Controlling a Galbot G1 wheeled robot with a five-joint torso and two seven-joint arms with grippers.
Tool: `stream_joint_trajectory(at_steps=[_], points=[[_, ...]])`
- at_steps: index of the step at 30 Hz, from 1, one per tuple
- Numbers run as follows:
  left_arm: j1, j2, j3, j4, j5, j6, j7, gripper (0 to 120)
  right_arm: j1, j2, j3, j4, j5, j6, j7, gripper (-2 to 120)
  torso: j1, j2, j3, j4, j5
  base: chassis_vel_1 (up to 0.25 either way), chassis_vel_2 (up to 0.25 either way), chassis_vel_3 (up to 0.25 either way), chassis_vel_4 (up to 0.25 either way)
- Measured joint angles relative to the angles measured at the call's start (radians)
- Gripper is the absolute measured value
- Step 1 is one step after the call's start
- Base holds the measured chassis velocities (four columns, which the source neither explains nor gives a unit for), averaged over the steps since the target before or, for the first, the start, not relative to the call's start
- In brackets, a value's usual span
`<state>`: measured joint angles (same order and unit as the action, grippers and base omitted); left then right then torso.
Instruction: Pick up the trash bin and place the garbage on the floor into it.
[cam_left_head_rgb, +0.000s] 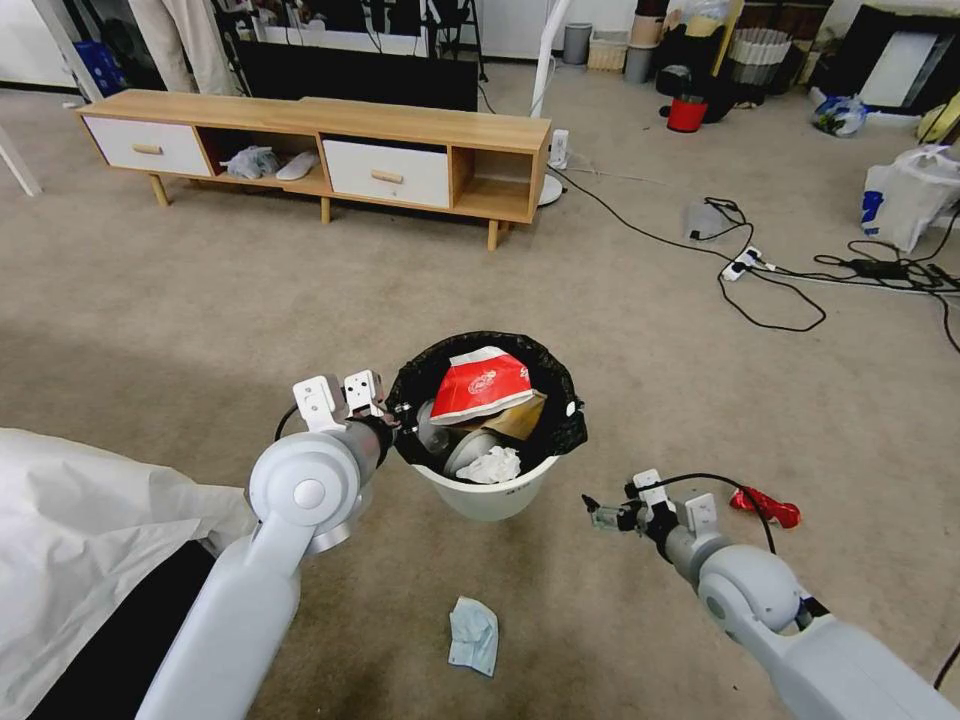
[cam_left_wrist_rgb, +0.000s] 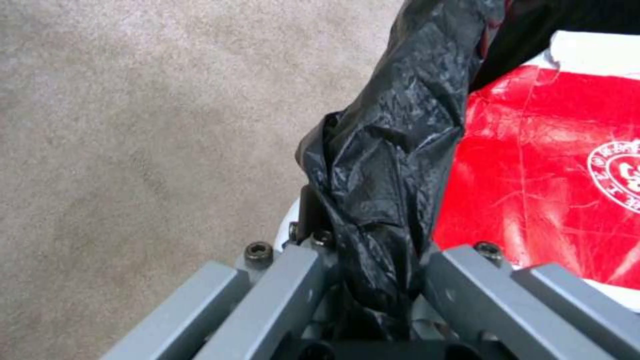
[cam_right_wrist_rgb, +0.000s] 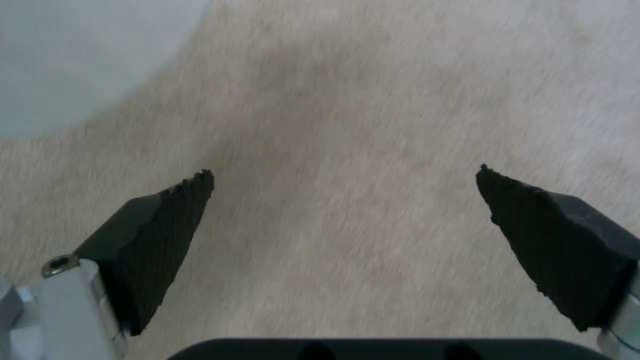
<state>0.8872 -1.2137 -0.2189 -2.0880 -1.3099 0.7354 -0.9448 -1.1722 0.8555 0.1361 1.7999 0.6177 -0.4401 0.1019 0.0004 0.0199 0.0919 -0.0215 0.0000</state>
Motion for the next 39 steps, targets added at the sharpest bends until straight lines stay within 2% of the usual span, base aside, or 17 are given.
stream_joint_trajectory(at_steps=[13, 26, 39], points=[[-0.004, -0.004, 0.001, 0.004, -0.001, 0.0, 0.002, 2, 0.012, 0.01, -0.054, 0.009, 0.023, -0.045, 0.012, 100, 0.0, 0.0, 0.0, 0.0, 0.0, 0.0, 0.0, 0.0, 0.0], [-0.002, -0.01, 0.003, 0.007, 0.003, 0.0, 0.002, 2, 0.046, 0.029, -0.171, -0.011, 0.008, -0.011, 0.006, 100, 0.0, 0.0, 0.0, 0.0, 0.0, 0.0, 0.0, 0.0, 0.0], [-0.004, -0.018, 0.004, 0.014, 0.007, 0.0, 0.003, 2, 0.06, 0.045, -0.23, -0.026, -0.017, 0.017, -0.003, 100, 0.0, 0.0, 0.0, 0.0, 0.0, 0.0, 0.0, 0.0, 0.0]])
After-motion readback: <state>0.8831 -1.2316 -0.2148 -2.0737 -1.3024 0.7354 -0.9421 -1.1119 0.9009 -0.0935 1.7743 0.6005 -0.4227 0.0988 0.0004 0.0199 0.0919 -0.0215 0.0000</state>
